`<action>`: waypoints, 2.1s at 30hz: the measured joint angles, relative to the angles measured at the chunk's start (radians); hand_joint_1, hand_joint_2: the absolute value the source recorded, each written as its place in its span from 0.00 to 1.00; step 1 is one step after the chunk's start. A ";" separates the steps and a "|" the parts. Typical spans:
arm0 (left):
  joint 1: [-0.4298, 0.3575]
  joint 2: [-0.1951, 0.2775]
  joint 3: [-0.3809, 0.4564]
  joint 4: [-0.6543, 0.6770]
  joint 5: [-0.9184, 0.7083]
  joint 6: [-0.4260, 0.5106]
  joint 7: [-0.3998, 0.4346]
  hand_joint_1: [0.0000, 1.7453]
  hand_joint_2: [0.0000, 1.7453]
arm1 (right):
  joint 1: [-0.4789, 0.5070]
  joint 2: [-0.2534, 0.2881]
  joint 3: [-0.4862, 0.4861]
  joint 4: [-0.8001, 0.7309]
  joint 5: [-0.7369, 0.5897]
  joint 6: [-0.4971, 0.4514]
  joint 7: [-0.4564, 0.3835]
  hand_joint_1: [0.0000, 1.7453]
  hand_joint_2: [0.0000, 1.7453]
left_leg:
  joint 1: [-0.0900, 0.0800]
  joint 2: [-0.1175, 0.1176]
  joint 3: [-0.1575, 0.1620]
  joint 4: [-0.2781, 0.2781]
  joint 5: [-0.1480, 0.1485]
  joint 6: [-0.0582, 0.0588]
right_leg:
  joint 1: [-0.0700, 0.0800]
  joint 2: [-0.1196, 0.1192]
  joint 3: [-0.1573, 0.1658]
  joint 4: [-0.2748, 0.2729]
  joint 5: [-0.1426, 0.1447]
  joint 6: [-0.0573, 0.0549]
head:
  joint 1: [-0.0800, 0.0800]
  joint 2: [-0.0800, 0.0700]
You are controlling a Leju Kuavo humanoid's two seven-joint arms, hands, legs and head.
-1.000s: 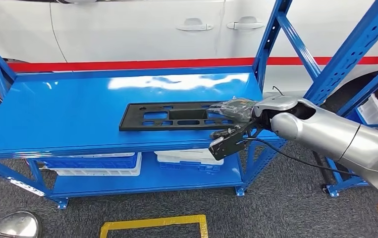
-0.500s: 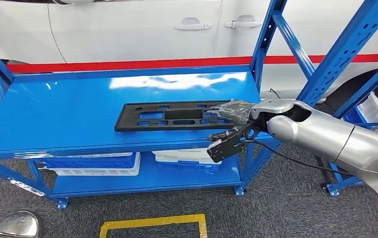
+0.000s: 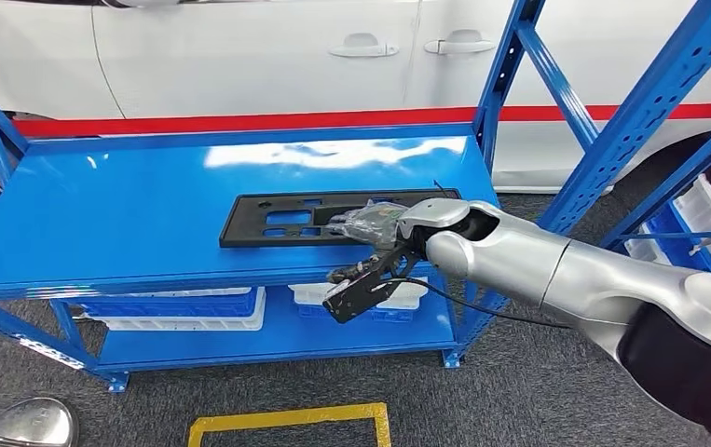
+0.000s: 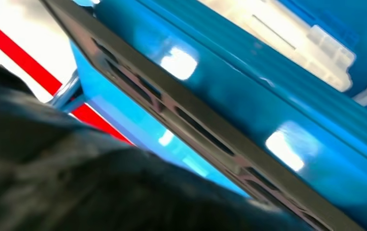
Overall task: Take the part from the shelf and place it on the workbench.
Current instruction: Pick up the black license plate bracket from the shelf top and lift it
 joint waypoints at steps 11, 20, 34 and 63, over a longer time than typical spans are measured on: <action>0.001 -0.001 0.000 0.000 0.000 0.000 0.004 0.00 0.00 | 0.004 0.007 0.000 0.024 0.000 0.016 -0.002 0.00 0.00 | 0.001 -0.001 0.005 -0.004 0.000 0.009 | 0.001 -0.001 -0.013 0.020 0.008 -0.002 | 0.001 0.000; 0.001 -0.001 0.000 0.000 -0.003 -0.005 0.001 0.00 0.00 | -0.002 0.018 0.000 0.030 0.000 0.025 -0.001 0.00 0.00 | 0.003 0.001 -0.095 0.215 -0.119 -0.026 | -0.005 -0.003 0.012 -0.035 0.023 -0.033 | -0.001 0.000; 0.001 0.000 0.005 0.000 -0.010 0.010 0.006 0.00 0.00 | 0.006 0.024 0.001 0.041 -0.007 0.017 -0.009 0.00 0.00 | 0.006 0.001 0.007 -0.002 -0.006 0.013 | -0.008 -0.002 -0.068 0.149 -0.087 0.017 | 0.001 0.000; 0.000 -0.001 0.025 0.000 -0.014 0.021 0.005 0.00 0.00 | 0.051 0.040 0.001 0.086 0.008 -0.014 -0.033 0.00 0.00 | 0.007 0.001 -0.001 0.005 -0.004 0.009 | -0.005 -0.001 -0.031 0.059 -0.036 0.014 | 0.001 0.000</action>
